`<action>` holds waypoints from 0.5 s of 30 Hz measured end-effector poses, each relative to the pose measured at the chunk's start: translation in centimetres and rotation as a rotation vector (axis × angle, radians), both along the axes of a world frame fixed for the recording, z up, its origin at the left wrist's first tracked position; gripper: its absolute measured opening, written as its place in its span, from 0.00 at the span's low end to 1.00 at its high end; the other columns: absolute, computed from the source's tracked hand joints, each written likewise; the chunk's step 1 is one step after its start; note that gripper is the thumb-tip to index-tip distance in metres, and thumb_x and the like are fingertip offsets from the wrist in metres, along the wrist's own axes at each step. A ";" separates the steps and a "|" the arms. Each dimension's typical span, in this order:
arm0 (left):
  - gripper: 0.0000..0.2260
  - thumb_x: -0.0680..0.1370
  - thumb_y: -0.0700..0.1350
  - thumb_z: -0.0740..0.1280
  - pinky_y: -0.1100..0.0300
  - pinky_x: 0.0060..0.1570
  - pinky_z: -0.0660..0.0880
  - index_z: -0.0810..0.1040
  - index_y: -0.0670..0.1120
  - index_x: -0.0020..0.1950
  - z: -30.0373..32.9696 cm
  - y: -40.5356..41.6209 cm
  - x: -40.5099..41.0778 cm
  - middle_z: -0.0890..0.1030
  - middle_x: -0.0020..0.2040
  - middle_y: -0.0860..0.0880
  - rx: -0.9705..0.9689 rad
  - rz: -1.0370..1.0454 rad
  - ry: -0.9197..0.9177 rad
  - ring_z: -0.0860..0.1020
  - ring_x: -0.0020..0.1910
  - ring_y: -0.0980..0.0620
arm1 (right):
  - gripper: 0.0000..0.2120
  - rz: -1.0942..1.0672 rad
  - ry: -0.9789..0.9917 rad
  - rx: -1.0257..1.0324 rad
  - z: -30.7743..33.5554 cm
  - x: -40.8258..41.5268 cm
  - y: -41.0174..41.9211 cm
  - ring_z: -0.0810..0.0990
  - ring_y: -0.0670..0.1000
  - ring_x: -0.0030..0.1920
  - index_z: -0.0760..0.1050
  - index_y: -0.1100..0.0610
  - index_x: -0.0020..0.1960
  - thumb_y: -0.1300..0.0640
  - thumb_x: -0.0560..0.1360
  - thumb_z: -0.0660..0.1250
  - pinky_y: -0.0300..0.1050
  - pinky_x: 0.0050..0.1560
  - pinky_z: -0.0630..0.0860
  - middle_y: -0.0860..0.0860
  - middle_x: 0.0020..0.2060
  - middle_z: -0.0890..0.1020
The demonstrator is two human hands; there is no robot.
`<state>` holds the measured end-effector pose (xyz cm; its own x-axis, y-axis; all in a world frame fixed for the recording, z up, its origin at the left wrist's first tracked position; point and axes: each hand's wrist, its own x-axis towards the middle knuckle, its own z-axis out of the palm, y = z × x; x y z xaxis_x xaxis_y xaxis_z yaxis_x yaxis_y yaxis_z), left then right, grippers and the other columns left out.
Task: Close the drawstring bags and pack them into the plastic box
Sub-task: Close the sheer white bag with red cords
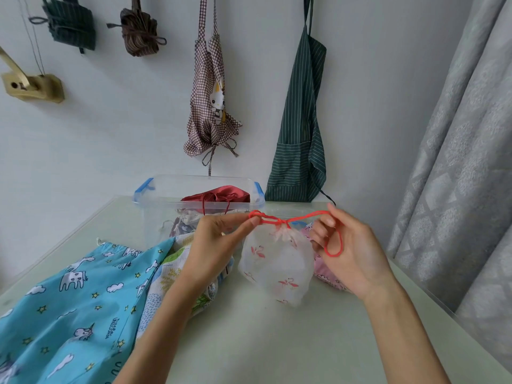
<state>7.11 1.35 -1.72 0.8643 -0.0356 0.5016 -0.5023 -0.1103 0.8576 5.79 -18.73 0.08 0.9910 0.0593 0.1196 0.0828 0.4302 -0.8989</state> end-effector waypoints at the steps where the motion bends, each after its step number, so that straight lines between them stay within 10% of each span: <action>1: 0.05 0.74 0.45 0.70 0.73 0.44 0.75 0.84 0.53 0.46 0.0 0.0 0.1 0.84 0.39 0.63 -0.029 0.021 0.021 0.82 0.43 0.64 | 0.17 -0.034 0.034 -0.019 -0.1 0.2 -0.3 0.63 0.47 0.26 0.63 0.54 0.30 0.52 0.76 0.61 0.42 0.34 0.60 0.49 0.23 0.65; 7: 0.04 0.74 0.45 0.70 0.76 0.34 0.72 0.84 0.47 0.44 0.2 0.6 0.2 0.85 0.35 0.57 -0.234 0.063 0.277 0.80 0.35 0.66 | 0.17 -0.164 0.083 -0.160 -1.1 1.0 -1.4 0.66 0.47 0.25 0.64 0.54 0.32 0.54 0.78 0.60 0.41 0.34 0.60 0.48 0.22 0.69; 12: 0.08 0.78 0.45 0.64 0.68 0.46 0.79 0.83 0.47 0.48 0.2 -0.1 0.0 0.86 0.45 0.51 -0.480 -0.100 0.384 0.83 0.47 0.59 | 0.16 0.001 0.024 0.216 -0.8 0.4 1.0 0.81 0.48 0.40 0.67 0.53 0.31 0.52 0.77 0.60 0.39 0.43 0.71 0.51 0.47 0.84; 15: 0.11 0.80 0.44 0.60 0.63 0.54 0.78 0.82 0.45 0.47 0.9 -0.7 -0.3 0.85 0.49 0.47 -0.581 -0.186 0.343 0.83 0.51 0.54 | 0.15 0.049 0.067 0.289 -0.6 0.1 1.8 0.77 0.47 0.31 0.67 0.54 0.33 0.52 0.77 0.60 0.37 0.34 0.68 0.51 0.38 0.84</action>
<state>6.82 0.69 -0.82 0.9829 -0.0074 0.1839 -0.1583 0.4757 0.8652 5.89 -16.93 -0.52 0.9941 0.0800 0.0729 0.0003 0.6714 -0.7411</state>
